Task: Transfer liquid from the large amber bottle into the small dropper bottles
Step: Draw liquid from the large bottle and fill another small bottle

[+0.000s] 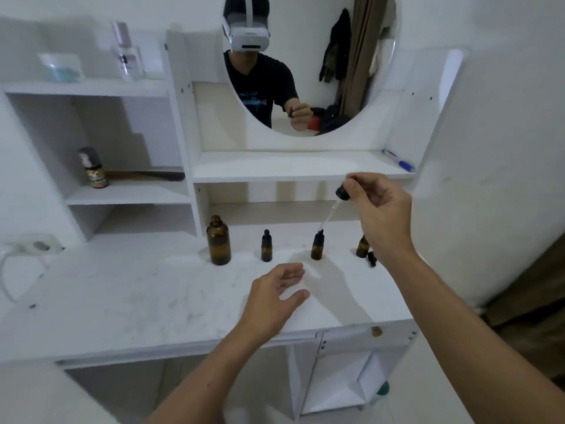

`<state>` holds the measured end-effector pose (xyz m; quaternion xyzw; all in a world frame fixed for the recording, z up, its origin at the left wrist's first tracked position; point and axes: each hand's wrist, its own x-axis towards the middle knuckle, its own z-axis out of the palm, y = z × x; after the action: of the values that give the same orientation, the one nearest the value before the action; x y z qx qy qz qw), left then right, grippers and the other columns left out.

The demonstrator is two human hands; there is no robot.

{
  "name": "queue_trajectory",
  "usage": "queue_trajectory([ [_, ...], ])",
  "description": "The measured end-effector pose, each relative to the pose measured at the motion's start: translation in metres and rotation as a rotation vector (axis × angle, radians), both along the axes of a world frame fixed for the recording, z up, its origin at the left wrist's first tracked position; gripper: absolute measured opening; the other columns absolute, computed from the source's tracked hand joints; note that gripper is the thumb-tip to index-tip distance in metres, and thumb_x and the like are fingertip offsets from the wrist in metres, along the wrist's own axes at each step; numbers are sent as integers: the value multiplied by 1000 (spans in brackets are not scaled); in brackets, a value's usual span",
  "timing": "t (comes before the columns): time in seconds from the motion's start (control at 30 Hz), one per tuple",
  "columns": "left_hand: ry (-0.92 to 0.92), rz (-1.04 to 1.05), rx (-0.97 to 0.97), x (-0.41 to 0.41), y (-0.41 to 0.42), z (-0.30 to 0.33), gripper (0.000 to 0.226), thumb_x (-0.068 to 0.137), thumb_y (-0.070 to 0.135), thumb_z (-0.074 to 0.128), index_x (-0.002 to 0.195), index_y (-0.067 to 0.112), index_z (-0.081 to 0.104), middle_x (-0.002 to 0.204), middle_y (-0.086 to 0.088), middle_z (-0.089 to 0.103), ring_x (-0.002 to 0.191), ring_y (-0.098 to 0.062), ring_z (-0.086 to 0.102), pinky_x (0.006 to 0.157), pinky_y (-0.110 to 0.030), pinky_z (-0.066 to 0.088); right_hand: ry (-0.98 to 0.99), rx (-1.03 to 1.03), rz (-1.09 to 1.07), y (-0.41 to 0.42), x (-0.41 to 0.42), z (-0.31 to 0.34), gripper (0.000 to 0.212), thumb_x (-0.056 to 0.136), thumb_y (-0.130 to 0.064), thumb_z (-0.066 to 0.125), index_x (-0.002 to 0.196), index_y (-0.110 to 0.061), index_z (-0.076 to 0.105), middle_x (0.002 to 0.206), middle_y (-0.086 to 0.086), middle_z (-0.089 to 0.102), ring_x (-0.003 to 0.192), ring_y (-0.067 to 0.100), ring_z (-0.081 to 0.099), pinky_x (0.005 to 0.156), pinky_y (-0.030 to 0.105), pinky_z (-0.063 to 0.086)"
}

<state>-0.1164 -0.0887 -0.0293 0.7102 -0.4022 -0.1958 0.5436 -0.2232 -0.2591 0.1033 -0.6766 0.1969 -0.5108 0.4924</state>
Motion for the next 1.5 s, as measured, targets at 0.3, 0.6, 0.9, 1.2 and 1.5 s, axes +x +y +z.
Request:
queue_trajectory([
  [0.3,47,430,-57,67,94,4,48,86,22,85,130,19,67,122,6,75,111,-5,71,104,-33,56,-9,-44,178,71,88,12,10,97,-10,76,101,-19,77,95,-3,79,91,8,77,90,20,58],
  [0.6,120,462,-66,119,87,12,75,73,27,95,138,17,61,133,3,69,121,-10,65,109,-35,53,9,-37,218,92,145,10,10,97,-13,76,105,-18,77,101,-2,80,97,8,76,91,18,57],
  [0.9,64,429,-62,131,61,10,59,76,21,92,129,18,69,119,5,75,112,-12,69,105,-38,56,92,-115,283,92,165,-4,10,95,-13,78,103,-20,78,101,-3,80,100,15,77,98,29,60],
  [1.2,29,423,-71,133,60,7,49,80,21,89,125,19,70,115,5,76,108,-12,71,102,-37,58,309,-219,310,95,172,-32,12,97,-15,76,108,-16,79,100,-10,78,96,2,73,91,14,55],
  [1.5,-1,427,-58,134,61,5,50,80,21,89,127,18,70,116,6,76,108,-11,70,99,-29,56,383,-199,297,96,170,-51,18,97,-19,76,114,-17,80,103,-10,80,99,4,74,97,23,59],
])
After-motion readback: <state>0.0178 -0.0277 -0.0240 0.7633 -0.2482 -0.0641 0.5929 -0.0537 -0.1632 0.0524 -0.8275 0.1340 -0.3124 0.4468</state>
